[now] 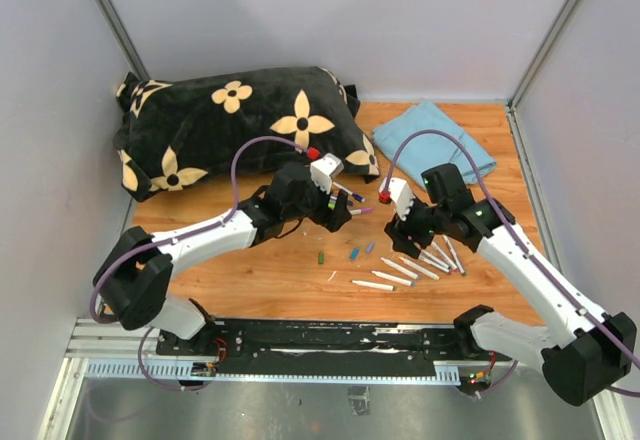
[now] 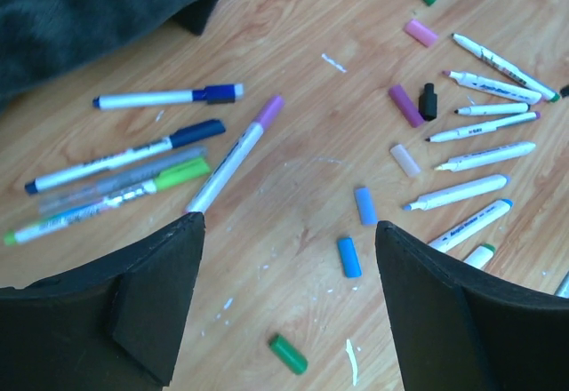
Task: Open the pen caps
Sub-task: Pick up the pen from the center of the board.
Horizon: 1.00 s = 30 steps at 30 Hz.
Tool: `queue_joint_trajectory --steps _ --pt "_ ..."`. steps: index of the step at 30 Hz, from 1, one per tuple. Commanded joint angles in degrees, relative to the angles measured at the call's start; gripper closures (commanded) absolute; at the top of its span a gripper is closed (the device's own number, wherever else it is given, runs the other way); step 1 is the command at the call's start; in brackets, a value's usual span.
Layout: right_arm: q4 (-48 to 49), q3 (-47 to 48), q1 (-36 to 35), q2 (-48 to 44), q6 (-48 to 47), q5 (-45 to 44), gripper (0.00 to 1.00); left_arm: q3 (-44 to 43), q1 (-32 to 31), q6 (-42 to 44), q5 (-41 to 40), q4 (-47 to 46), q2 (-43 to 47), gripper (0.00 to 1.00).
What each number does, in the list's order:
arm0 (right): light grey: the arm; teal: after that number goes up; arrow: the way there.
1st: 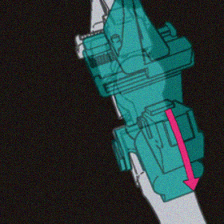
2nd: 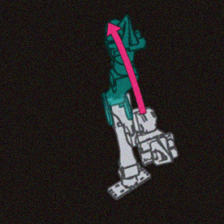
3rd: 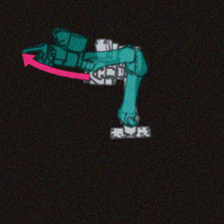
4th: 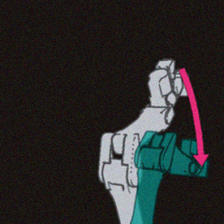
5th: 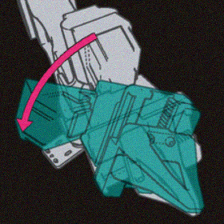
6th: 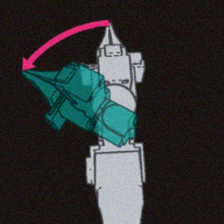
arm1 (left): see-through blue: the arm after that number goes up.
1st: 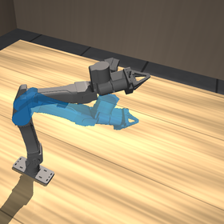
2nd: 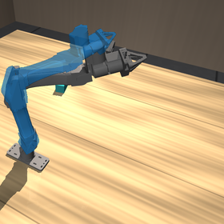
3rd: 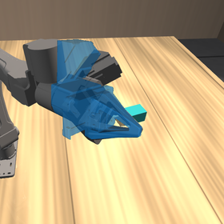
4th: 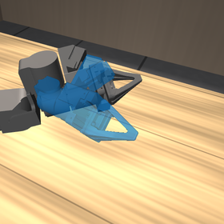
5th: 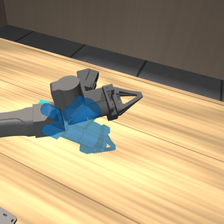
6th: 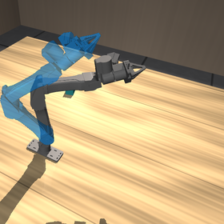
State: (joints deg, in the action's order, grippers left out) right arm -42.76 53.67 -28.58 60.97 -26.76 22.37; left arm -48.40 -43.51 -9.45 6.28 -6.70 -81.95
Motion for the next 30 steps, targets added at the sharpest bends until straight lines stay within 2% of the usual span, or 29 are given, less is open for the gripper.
queue_joint_trajectory --steps 1,5,9,19,30 --pt "-0.03 0.23 3.92 -2.19 2.75 -0.02 0.36 -5.63 0.44 8.03 6.98 4.59 -4.17 0.19" --pt "0.18 0.55 7.81 -2.51 4.47 1.27 0.36 -11.27 0.44 12.9 7.97 9.46 -9.75 0.23" --pt "0.41 0.56 10.86 -2.74 5.26 0.92 0.37 -16.52 0.44 17.11 8.04 12.6 -16.07 0.32" --pt "0.45 0.43 15.04 -3.94 5.54 1.87 0.37 -28.8 0.11 20.93 6.24 19.95 -28.58 0.5" --pt "0.41 0.28 15.0 -3.58 5.29 2.72 0.37 -33.43 -0.53 22.27 2.2 22.52 -33.35 0.56"
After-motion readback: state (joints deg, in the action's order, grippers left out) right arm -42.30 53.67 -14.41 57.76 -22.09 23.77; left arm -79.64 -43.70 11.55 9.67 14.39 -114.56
